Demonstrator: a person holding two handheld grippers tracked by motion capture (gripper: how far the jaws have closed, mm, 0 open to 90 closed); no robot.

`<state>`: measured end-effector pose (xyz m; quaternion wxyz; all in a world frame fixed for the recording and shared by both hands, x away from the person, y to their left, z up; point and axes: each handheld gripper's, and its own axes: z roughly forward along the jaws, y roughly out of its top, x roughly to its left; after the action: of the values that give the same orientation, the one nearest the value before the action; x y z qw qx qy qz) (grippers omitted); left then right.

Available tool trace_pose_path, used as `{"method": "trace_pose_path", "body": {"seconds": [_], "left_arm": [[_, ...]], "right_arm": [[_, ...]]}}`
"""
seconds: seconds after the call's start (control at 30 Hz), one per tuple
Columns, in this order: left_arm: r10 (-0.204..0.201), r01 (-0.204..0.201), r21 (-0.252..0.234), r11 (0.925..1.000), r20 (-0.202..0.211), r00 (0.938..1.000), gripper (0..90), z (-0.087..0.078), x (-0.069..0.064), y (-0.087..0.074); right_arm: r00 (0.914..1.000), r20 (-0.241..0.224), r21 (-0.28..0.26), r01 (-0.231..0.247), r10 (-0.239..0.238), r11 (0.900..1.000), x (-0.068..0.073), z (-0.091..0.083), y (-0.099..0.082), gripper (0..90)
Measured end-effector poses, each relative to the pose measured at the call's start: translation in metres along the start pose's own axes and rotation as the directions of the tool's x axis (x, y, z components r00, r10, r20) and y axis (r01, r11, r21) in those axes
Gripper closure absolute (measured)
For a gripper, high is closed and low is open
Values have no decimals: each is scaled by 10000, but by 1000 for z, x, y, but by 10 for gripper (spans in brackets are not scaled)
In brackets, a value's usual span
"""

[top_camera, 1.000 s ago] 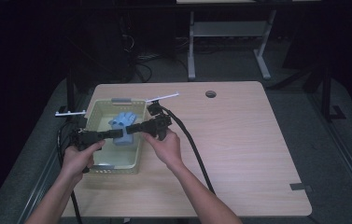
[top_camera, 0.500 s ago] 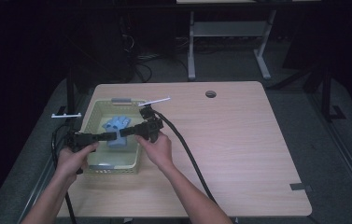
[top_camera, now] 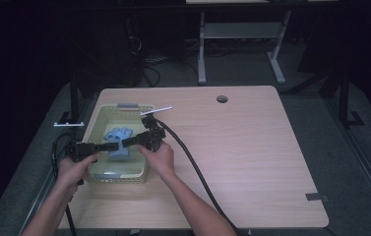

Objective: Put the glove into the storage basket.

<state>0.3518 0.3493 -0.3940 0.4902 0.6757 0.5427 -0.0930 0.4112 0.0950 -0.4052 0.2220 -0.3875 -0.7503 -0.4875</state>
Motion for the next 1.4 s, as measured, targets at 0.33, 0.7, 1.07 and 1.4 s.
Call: {"method": "trace_pose_path", "body": {"seconds": [0.33, 0.7, 1.07, 1.4], "left_arm": [[-22, 25, 207, 9998, -176, 9998, 744, 4, 5, -3], [28, 2, 580, 9983, -513, 9987, 745, 9, 7, -4], [362, -75, 1660, 9861, -1705, 9847, 746, 22, 6, 0], [972, 116, 3225, 9465, -3194, 9426, 733, 40, 4, 7]], "right_arm": [[9993, 382, 398, -8, -7, 9992, -5, 5, -1, 729], [9968, 780, 562, 148, -191, 9983, -7, 4, 1, 706], [9939, 1039, 271, 355, -381, 9990, -6, -14, 1, 665], [9946, 945, -43, 425, -419, 9991, -5, -34, 0, 655]]}}
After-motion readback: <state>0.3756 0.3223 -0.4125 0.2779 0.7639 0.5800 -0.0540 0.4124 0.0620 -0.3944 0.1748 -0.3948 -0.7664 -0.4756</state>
